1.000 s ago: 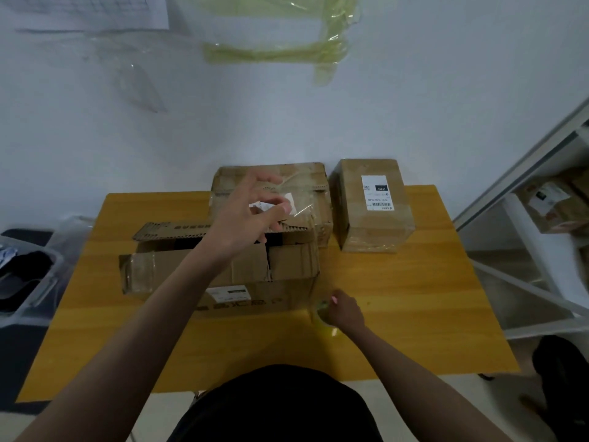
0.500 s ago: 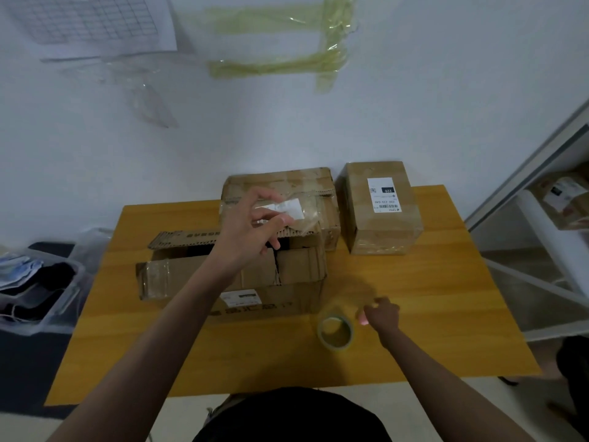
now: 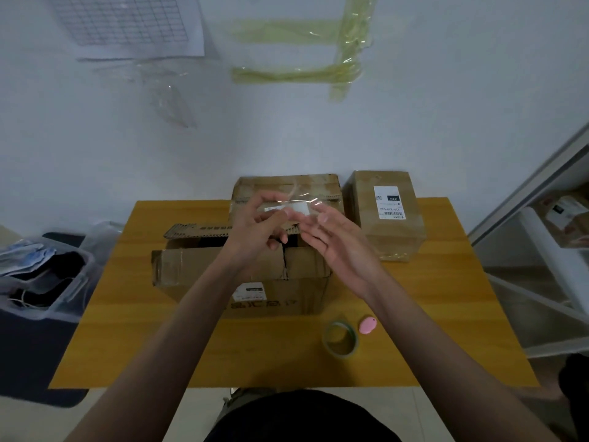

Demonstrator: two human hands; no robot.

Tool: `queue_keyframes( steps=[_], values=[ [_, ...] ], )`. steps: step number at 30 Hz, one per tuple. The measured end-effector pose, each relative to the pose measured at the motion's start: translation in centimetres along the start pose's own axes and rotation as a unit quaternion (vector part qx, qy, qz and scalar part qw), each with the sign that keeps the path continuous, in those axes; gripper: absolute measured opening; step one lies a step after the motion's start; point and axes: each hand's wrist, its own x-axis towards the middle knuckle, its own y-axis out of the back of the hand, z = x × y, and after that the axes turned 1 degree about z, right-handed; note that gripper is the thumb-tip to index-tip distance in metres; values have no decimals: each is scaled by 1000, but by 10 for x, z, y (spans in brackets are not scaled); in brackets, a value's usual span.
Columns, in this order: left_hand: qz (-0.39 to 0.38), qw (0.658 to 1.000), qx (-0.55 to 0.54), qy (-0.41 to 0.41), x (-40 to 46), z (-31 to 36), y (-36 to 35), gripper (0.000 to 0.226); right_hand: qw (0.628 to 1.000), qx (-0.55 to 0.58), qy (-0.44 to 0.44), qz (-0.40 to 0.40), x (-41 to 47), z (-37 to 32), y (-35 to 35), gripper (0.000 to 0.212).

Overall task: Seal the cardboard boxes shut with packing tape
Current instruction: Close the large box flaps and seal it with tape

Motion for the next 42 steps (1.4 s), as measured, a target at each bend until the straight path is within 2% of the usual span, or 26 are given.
queue_keyframes(
  steps=[3, 7, 13, 19, 21, 23, 25, 31, 35, 37, 38, 40, 42],
  values=[
    [-1, 1000, -2, -2, -2, 0, -1, 28, 1000, 12, -7, 4, 2, 0, -4, 34],
    [11, 1000, -8, -13, -4, 0, -1, 29, 999, 14, 10, 30, 5, 1, -3, 37],
    [64, 996, 37, -55, -2, 0, 2, 24, 999, -12, 27, 44, 8, 0, 7, 27],
    [54, 994, 47, -83, -2, -4, 2, 18, 997, -42, -8, 60, 11, -1, 2, 38],
    [45, 994, 52, -90, -2, -6, 1, 18, 995, -57, -17, 83, 14, -1, 0, 31],
    [38, 993, 57, -91, -3, -9, 1, 18, 991, -75, -15, 111, 17, -1, -1, 13],
    [33, 993, 59, -93, -4, -12, 2, 20, 989, -85, -16, 118, 20, -2, -2, 6],
    [36, 992, 61, -105, -7, -20, 9, 26, 992, -56, -28, 111, 27, -2, -2, 7],
    [52, 992, 57, -101, -7, -31, 11, 41, 986, -74, 22, 151, 29, -3, -7, 6],
    [84, 991, 53, -93, -5, -41, 15, 51, 977, -93, 63, 182, 34, -9, -5, 10],
    [105, 987, 72, -94, -4, -47, 18, 51, 972, -107, 84, 192, 36, -14, -3, 12],
    [119, 967, 199, -107, 4, -60, 30, 41, 958, -174, 110, 201, 38, -24, 4, 11],
    [52, 932, 348, -85, 12, -68, 38, 33, 941, -262, 113, 184, 37, -29, 9, 10]
  ],
)
